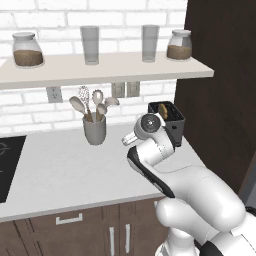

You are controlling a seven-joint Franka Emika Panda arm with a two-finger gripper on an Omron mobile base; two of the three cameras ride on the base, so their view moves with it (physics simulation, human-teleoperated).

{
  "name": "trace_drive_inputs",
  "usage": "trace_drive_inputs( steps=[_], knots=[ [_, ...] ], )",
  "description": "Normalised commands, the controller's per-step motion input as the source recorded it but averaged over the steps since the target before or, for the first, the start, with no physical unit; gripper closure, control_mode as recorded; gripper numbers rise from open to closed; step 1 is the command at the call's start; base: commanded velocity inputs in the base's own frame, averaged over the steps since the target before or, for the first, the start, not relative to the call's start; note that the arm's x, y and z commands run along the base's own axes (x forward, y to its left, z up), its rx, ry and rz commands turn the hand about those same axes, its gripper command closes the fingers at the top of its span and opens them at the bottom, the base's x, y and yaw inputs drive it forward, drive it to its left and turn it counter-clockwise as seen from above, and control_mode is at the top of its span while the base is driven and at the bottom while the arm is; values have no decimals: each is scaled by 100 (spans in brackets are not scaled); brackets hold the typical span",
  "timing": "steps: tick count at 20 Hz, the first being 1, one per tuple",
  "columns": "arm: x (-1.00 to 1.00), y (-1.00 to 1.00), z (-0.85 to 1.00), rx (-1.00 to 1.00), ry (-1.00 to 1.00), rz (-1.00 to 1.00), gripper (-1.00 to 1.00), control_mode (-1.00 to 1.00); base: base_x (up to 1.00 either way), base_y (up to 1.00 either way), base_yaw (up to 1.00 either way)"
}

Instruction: Start the toaster. Once the lever pops up, take the bread to the plate on the dining counter.

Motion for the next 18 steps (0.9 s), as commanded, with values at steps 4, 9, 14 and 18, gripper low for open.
trace_drive_inputs(
  steps=[4, 9, 14, 18],
  knots=[
    [0, 0, 0, 0, 0, 0, -100, -100, 0, 0, 0],
    [0, 0, 0, 0, 0, 0, -100, -100, 0, 0, 0],
    [0, 0, 0, 0, 0, 0, -100, -100, 0, 0, 0],
    [3, 3, 0, 0, 0, -2, -100, -100, 0, 0, 0]
  ],
)
